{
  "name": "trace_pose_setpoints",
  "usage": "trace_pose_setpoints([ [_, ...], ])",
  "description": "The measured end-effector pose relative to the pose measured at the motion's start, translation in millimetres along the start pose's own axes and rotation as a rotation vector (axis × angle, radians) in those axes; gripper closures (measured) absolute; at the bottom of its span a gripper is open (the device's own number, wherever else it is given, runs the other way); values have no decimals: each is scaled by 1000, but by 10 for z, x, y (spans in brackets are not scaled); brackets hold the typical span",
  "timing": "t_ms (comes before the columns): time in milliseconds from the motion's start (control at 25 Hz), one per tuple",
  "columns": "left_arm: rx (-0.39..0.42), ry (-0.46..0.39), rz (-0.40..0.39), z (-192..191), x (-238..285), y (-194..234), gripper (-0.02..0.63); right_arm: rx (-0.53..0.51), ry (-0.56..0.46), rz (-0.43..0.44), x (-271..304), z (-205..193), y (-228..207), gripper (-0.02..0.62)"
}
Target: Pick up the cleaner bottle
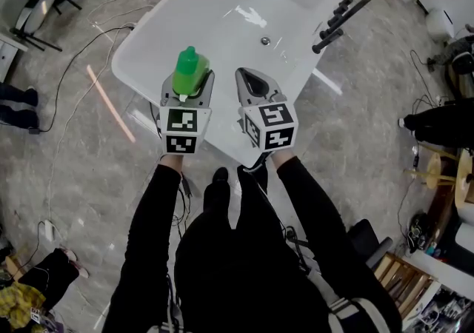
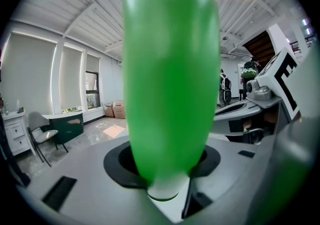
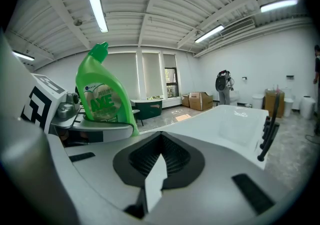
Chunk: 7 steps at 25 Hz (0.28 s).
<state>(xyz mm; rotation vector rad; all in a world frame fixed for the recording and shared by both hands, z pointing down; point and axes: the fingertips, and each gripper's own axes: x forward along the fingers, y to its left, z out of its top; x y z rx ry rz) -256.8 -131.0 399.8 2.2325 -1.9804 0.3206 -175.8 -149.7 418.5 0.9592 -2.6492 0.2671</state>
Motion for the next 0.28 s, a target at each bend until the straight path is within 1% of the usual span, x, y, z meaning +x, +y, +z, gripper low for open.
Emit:
trace_pose_setpoints([
  [280,4,-12,-2,77,-102,-59,410,-4,-3,2,-131,12,59,594],
])
